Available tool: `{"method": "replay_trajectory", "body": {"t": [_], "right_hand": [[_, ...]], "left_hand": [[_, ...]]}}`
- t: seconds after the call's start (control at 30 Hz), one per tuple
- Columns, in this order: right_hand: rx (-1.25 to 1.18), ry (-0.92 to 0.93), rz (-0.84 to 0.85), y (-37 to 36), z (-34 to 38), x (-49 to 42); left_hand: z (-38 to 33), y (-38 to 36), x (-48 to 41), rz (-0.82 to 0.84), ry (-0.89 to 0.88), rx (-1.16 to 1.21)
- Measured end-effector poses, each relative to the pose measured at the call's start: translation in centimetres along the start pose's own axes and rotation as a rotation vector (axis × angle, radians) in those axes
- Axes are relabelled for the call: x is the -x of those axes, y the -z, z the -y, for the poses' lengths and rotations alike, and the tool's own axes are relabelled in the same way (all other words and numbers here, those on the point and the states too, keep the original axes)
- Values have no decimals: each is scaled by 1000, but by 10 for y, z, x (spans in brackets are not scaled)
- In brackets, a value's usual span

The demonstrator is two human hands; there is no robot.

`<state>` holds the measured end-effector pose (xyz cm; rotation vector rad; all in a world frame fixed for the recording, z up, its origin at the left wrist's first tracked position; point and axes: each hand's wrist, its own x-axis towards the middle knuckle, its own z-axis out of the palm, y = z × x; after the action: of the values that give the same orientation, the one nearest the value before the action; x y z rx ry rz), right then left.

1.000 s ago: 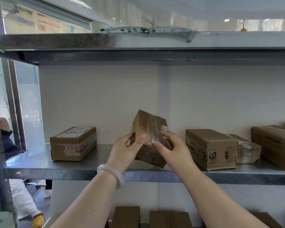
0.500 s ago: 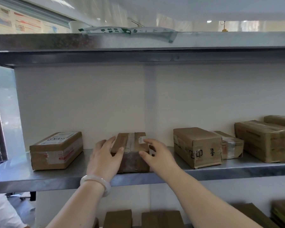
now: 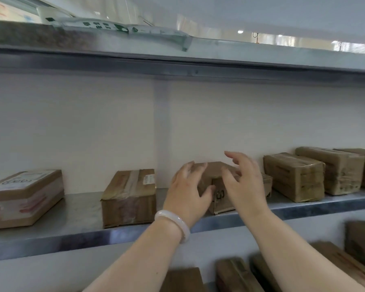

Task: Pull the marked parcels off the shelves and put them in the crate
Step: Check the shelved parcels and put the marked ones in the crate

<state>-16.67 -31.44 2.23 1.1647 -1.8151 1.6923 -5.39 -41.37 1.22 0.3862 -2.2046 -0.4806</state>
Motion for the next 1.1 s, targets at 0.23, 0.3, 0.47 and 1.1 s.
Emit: {"method": "replay_trajectory", "body": {"t": [0.23, 0.3, 0.47, 1.1], "right_hand": [[147, -342, 147, 19, -35, -6], [151, -369, 186, 18, -40, -5], [-46, -464, 95, 19, -42, -3], [-360, -142, 66, 13, 1, 18]], "left_hand": [[-7, -39, -16, 186, 204, 134], [-8, -43, -15, 184, 200, 145], [-8, -42, -10, 80, 215, 215], [-22, -14, -15, -217, 206, 323]]}}
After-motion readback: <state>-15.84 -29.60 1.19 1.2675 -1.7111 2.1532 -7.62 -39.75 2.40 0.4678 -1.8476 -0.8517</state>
